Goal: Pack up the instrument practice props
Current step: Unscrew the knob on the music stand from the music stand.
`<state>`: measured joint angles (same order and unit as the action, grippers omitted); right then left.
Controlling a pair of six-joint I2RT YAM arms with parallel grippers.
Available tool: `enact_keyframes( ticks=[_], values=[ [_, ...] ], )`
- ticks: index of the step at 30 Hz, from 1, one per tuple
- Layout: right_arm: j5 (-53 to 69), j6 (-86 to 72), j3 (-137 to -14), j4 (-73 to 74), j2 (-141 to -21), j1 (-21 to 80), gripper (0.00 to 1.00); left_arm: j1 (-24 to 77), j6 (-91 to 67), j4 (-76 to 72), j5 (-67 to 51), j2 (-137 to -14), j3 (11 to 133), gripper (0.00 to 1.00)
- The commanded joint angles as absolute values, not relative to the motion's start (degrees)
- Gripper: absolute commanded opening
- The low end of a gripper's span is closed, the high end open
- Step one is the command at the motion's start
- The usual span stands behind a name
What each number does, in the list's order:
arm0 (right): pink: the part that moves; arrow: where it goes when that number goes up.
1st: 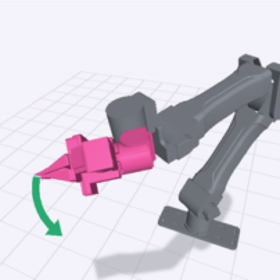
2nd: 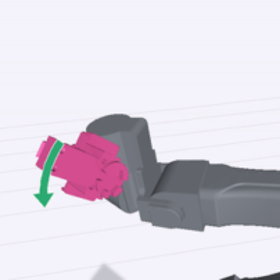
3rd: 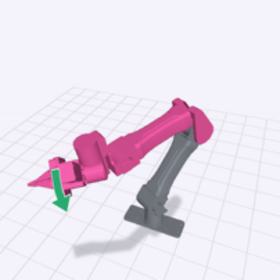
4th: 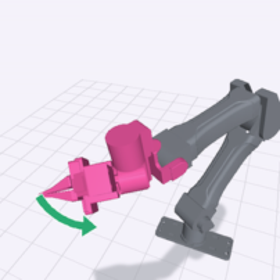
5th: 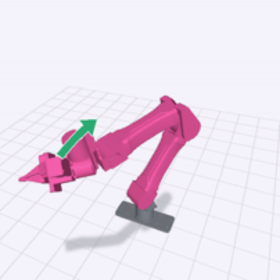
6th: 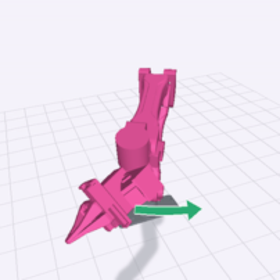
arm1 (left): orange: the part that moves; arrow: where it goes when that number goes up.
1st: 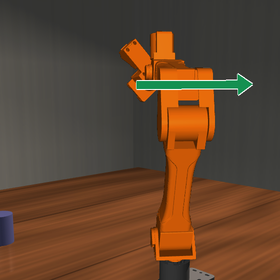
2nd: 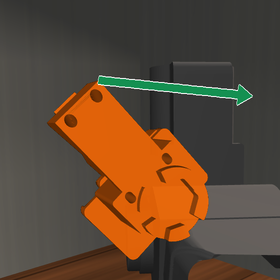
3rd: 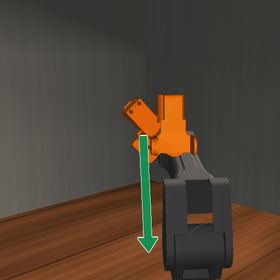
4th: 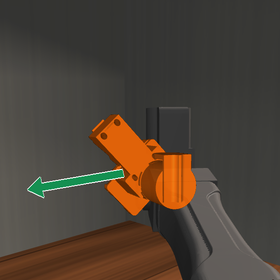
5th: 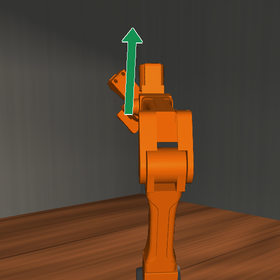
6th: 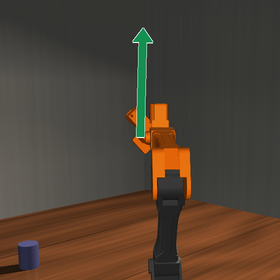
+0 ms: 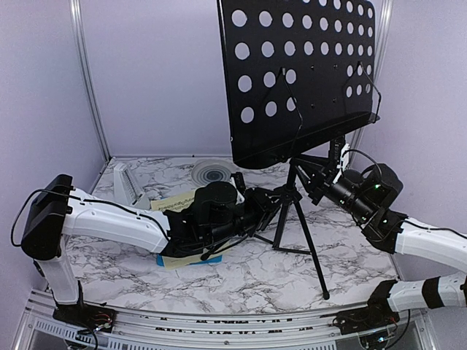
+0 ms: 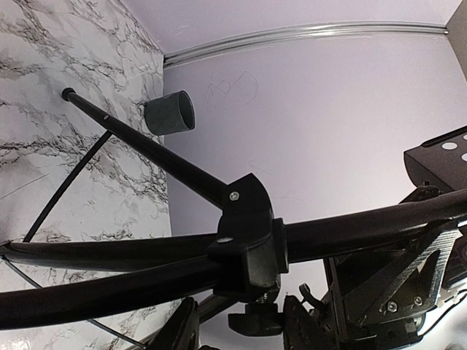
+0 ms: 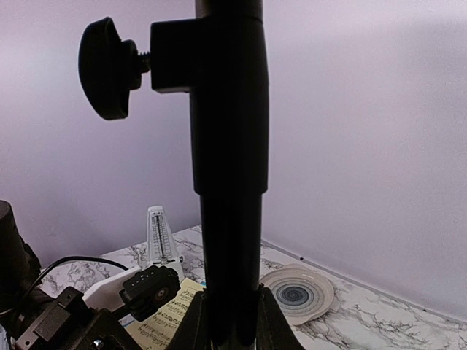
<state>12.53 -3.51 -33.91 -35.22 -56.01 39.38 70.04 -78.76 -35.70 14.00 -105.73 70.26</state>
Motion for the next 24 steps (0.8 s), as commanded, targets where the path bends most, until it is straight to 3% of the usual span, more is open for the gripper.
enact_keyframes(
  ticks=[1, 17, 24],
  values=[
    [13.54, -4.57, -36.15, -36.3, -55.02, 39.8, 0.0, 69.75, -79.83, -32.56, 13.65, -106.39, 68.91, 0.38],
    [13.63, -4.79, -36.34, -36.29, -55.04, 39.74, 0.0, 69.79, -84.09, -34.81, 10.87, -108.31, 67.27, 0.1],
    [13.43, -5.04, -36.21, -36.4, -55.17, 39.77, 0.0, 70.6, -84.63, -35.92, 8.87, -109.86, 67.69, 0.12]
  ],
)
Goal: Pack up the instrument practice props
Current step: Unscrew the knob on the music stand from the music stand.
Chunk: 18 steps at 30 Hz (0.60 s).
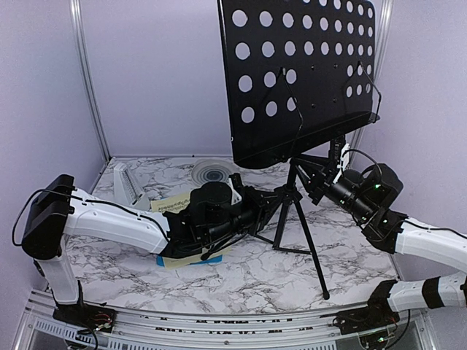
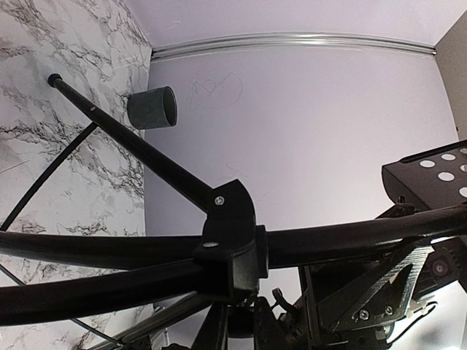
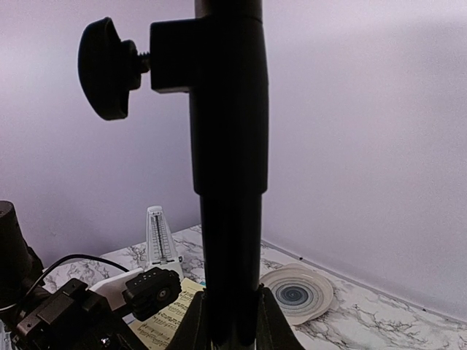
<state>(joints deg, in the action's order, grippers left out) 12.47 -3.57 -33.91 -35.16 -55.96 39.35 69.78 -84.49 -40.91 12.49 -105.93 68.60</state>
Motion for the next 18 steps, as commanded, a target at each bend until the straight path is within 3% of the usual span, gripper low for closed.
enact_keyframes(
  ticks=[1, 5, 10, 18],
  values=[
    [13.4, -5.06, -36.17, -36.48, -55.27, 39.74, 0.0, 70.72, -84.47, -35.78, 8.22, -110.36, 68.14, 0.13],
    [13.42, -5.12, -36.25, -36.69, -55.39, 39.77, 0.0, 71.25, -84.37, -35.19, 7.49, -111.05, 68.39, 0.15],
    [13.16, -4.89, -36.37, -36.41, -55.39, 39.8, 0.0, 71.63, -81.99, -30.66, 8.64, -109.31, 68.22, 0.26],
    [13.09, -5.08, -36.32, -36.44, -55.58, 39.86, 0.0, 72.16, -71.42, -23.07, 14.72, -103.6, 70.18, 0.61]
  ],
)
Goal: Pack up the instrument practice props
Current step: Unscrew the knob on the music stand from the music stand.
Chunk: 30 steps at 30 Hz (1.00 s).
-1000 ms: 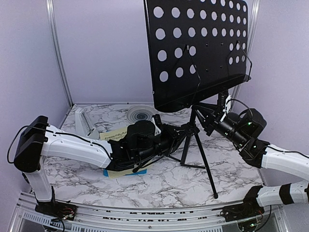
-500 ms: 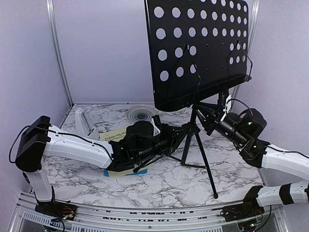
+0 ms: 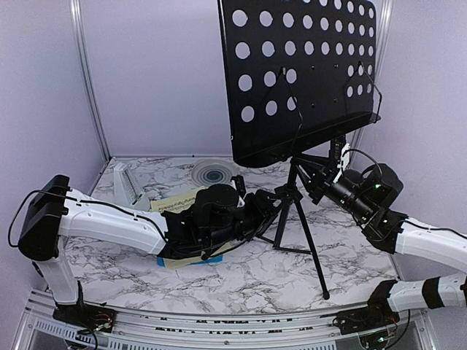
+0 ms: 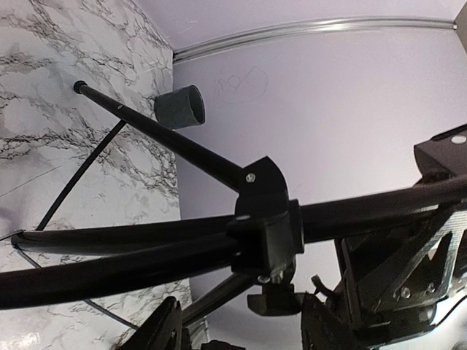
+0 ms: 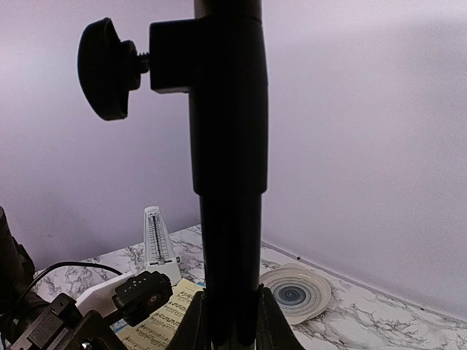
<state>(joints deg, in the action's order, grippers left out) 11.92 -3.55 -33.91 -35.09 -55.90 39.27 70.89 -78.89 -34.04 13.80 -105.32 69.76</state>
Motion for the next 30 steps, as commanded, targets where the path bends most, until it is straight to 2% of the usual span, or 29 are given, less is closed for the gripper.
enact_keyframes(
  ticks=[1, 2, 6, 12, 15, 18, 25, 30],
  values=[
    [13.25, -5.13, -36.48, -36.42, -55.69, 39.83, 0.0, 72.16, -69.94, -22.78, 15.7, -102.76, 70.55, 0.65],
    [13.39, -5.12, -36.6, -36.37, -55.77, 39.82, 0.0, 72.16, -68.18, -22.26, 16.39, -102.02, 71.09, 0.71],
    [13.58, -5.17, -36.79, -36.13, -55.89, 39.78, 0.0, 72.16, -62.87, -18.98, 17.07, -99.96, 74.05, 0.79],
    [13.83, -5.42, -36.87, -36.37, -56.08, 39.8, 0.0, 71.92, -60.67, -18.17, 14.02, -102.03, 78.39, 0.79],
    [13.88, -5.44, -36.91, -36.19, -55.87, 39.8, 0.0, 71.23, -61.91, -16.75, 11.4, -104.28, 80.6, 0.72],
    [13.89, -5.29, -36.99, -35.96, -55.81, 39.81, 0.0, 71.02, -63.33, -16.74, 10.8, -105.47, 81.1, 0.58],
    [13.82, -5.38, -36.81, -36.09, -55.47, 39.8, 0.0, 70.78, -65.06, -13.88, 11.14, -106.69, 82.65, 0.55],
    [13.86, -5.43, -36.74, -36.08, -55.52, 39.81, 0.0, 70.45, -65.37, -14.0, 11.43, -107.02, 82.84, 0.46]
  ],
)
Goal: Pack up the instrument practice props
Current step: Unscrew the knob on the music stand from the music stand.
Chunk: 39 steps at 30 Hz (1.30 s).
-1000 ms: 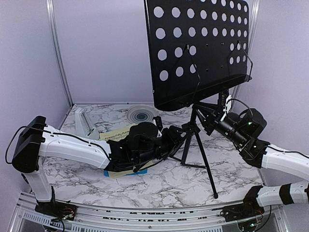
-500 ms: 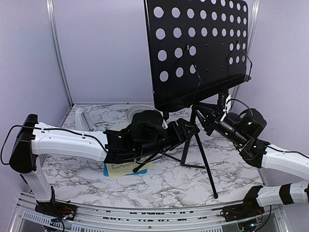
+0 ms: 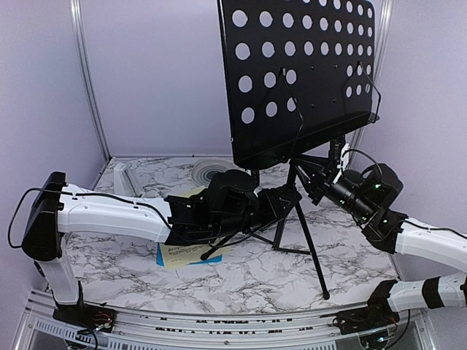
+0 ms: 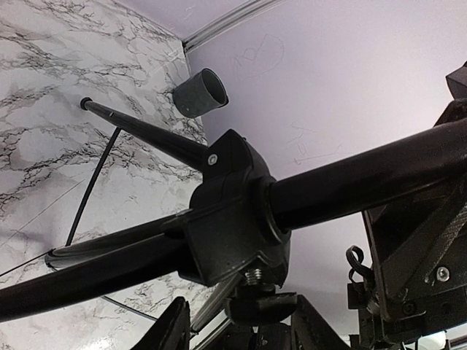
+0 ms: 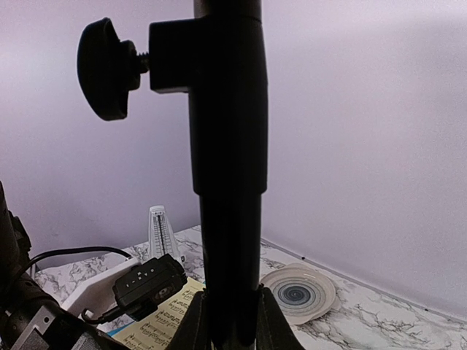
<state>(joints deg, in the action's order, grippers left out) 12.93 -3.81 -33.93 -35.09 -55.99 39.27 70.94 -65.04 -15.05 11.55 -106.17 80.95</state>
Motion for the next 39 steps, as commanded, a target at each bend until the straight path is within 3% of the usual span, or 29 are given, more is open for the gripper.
enact_keyframes(
  ticks=[1, 5, 12, 17, 36, 39],
  values=[
    [13.93, -5.43, -36.71, -36.08, -55.54, 39.8, 0.0, 70.41, -65.46, -14.02, 11.33, -107.12, 82.81, 0.44],
    [14.01, -5.44, -36.71, -36.21, -55.59, 39.78, 0.0, 70.1, -66.12, -14.89, 11.43, -107.23, 82.35, 0.33],
    [14.22, -5.61, -36.78, -36.29, -55.74, 39.76, 0.0, 69.44, -66.88, -16.55, 11.05, -107.52, 82.27, 0.31],
    [14.15, -5.61, -36.74, -36.28, -55.56, 39.8, 0.0, 68.96, -70.77, -22.98, 10.92, -107.05, 78.51, 0.19],
    [14.56, -6.13, -36.73, -36.71, -55.81, 39.8, 0.0, 69.35, -98.7, -64.9, 14.24, -114.35, 69.08, 0.22],
    [14.54, -6.06, -36.66, -36.7, -55.83, 39.81, 0.0, 69.35, -95.76, -63.83, 14.15, -112.98, 68.97, 0.3]
  ],
)
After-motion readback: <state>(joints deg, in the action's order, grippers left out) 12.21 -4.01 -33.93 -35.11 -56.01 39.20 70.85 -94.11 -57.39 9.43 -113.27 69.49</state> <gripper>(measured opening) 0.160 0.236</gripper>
